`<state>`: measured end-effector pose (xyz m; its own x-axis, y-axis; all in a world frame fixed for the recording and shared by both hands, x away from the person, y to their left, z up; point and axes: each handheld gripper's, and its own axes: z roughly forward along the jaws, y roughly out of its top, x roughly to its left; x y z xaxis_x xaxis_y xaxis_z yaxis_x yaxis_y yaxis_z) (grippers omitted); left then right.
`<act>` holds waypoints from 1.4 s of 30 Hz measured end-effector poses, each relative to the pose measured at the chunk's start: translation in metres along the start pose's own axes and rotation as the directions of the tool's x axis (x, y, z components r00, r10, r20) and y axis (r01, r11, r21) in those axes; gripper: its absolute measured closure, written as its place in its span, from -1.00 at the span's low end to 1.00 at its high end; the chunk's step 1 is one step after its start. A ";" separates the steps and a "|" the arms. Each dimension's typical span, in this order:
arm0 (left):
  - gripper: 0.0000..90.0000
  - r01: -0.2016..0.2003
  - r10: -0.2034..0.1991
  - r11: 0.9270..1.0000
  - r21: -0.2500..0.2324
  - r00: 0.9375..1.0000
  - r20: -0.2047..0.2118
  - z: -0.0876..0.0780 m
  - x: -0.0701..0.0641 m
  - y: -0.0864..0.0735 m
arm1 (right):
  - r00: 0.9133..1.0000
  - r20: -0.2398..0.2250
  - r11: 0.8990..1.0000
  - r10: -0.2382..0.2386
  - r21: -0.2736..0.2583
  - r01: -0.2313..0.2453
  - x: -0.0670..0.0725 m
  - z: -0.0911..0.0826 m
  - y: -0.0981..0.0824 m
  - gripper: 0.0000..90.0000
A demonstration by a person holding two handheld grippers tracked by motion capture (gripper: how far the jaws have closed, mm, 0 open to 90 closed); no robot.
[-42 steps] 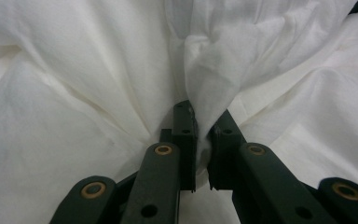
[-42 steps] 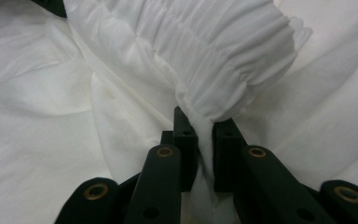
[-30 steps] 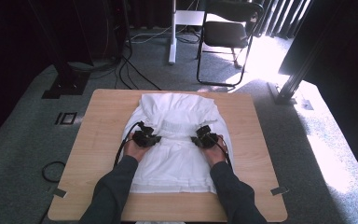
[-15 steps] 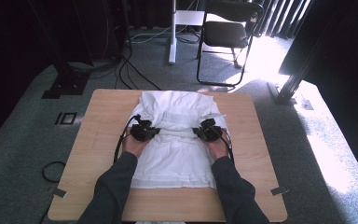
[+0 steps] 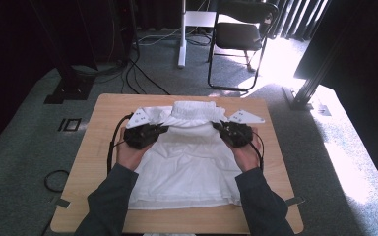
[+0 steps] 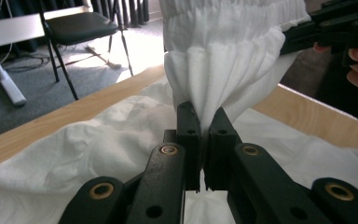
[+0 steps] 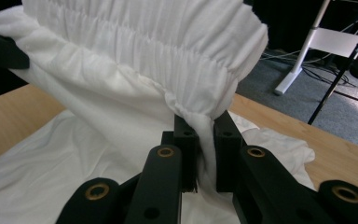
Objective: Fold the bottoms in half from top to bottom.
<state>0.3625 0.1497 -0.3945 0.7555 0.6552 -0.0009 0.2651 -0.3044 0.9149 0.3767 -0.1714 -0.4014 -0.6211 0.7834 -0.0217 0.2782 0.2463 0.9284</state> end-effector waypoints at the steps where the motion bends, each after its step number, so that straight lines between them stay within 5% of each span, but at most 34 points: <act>1: 0.94 0.015 -0.015 1.000 0.003 1.000 0.019 -0.003 -0.005 -0.008 | 1.000 -0.019 1.000 -0.007 0.013 0.007 0.007 -0.007 -0.011 0.86; 3: 0.94 0.005 -0.007 0.999 0.044 1.000 0.030 -0.002 -0.012 -0.028 | 1.000 -0.026 1.000 -0.007 0.020 0.007 0.010 -0.009 -0.016 0.86; 6: 0.91 0.023 -0.029 0.995 0.102 0.998 0.056 0.003 -0.017 -0.062 | 0.998 -0.051 0.995 -0.023 0.091 0.028 0.023 -0.009 -0.050 0.86; 10: 0.91 0.140 -0.157 0.972 0.190 0.984 0.078 0.015 -0.014 -0.113 | 0.995 -0.099 0.981 0.023 0.196 -0.004 0.032 0.004 -0.095 0.85; 13: 0.84 0.148 -0.173 0.952 0.269 0.982 0.072 0.025 -0.016 -0.137 | 0.992 -0.111 0.961 0.062 0.275 -0.030 0.041 0.016 -0.129 0.85; 15: 0.81 0.158 -0.187 0.939 0.304 0.980 0.069 0.028 -0.016 -0.147 | 0.991 -0.113 0.957 0.071 0.288 -0.036 0.043 0.017 -0.134 0.85; 18: 0.53 0.170 -0.201 0.940 0.295 0.976 0.081 0.024 -0.016 -0.147 | 0.988 -0.115 0.941 0.099 0.334 -0.055 0.045 0.018 -0.146 0.61; 19: 0.44 0.165 -0.193 0.946 0.278 0.978 0.079 0.019 -0.016 -0.142 | 0.985 -0.131 0.941 0.112 0.331 -0.063 0.042 0.013 -0.145 0.28; 20: 0.44 0.164 -0.190 0.949 0.269 0.979 0.076 0.016 -0.015 -0.139 | 0.985 -0.131 0.941 0.112 0.331 -0.063 0.042 0.013 -0.145 0.28; 21: 0.39 0.162 -0.184 0.955 0.248 0.980 0.068 0.010 -0.014 -0.132 | 0.982 -0.146 0.954 0.117 0.293 -0.070 0.039 0.004 -0.136 0.14; 22: 0.39 0.158 -0.177 0.959 0.234 0.982 0.064 0.007 -0.012 -0.128 | 0.982 -0.146 0.954 0.117 0.293 -0.070 0.039 0.004 -0.136 0.14; 23: 0.39 0.156 -0.170 0.965 0.210 0.984 0.052 0.002 -0.008 -0.119 | 0.981 -0.158 0.969 0.113 0.235 -0.074 0.032 -0.008 -0.124 0.09; 25: 0.40 0.157 -0.167 0.968 0.196 0.985 0.034 0.001 -0.001 -0.109 | 0.981 -0.158 0.972 0.114 0.220 -0.078 0.030 -0.010 -0.121 0.09; 26: 0.45 0.154 -0.162 0.969 0.191 0.986 0.028 0.002 0.002 -0.104 | 0.981 -0.150 0.977 0.123 0.192 -0.093 0.026 -0.015 -0.113 0.15; 27: 0.56 0.153 -0.159 0.971 0.185 0.987 0.021 0.005 0.005 -0.099 | 0.981 -0.122 0.977 0.154 0.167 -0.133 0.016 -0.015 -0.103 0.42; 28: 0.56 0.149 -0.156 0.971 0.186 0.988 0.019 0.008 0.008 -0.096 | 0.981 -0.122 0.977 0.154 0.167 -0.133 0.016 -0.015 -0.103 0.42; 29: 0.77 0.152 -0.157 0.970 0.192 0.988 0.012 0.015 0.011 -0.091 | 0.979 -0.094 0.972 0.182 0.170 -0.164 0.007 -0.007 -0.096 0.74; 34: 0.90 0.153 -0.163 0.954 0.257 0.987 0.015 0.055 0.016 -0.085 | 0.979 -0.055 0.956 0.197 0.230 -0.180 -0.002 0.027 -0.091 0.78; 36: 0.90 0.161 -0.174 0.941 0.296 0.985 0.016 0.073 0.017 -0.089 | 0.983 -0.020 0.946 0.184 0.274 -0.172 -0.004 0.045 -0.094 0.76; 37: 0.90 0.159 -0.174 0.931 0.329 0.985 0.018 0.082 0.017 -0.093 | 0.983 -0.007 0.930 0.186 0.323 -0.174 -0.006 0.060 -0.101 0.77; 38: 0.90 0.161 -0.178 0.926 0.343 0.984 0.021 0.086 0.017 -0.096 | 0.983 -0.007 0.930 0.186 0.323 -0.174 -0.006 0.060 -0.101 0.77; 39: 0.90 0.148 -0.174 0.916 0.374 0.984 0.037 0.094 0.015 -0.103 | 0.982 -0.002 0.913 0.189 0.369 -0.175 -0.007 0.071 -0.110 0.80; 42: 0.90 0.159 -0.190 0.918 0.363 0.980 0.051 0.093 0.012 -0.108 | 0.977 -0.042 0.912 0.210 0.368 -0.181 -0.006 0.070 -0.114 0.79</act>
<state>0.3986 0.1262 -0.5312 0.7209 0.6649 -0.1956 0.5810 -0.4259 0.6935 0.3997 -0.1648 -0.5334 -0.5789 0.7930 0.1896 0.6353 0.2930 0.7145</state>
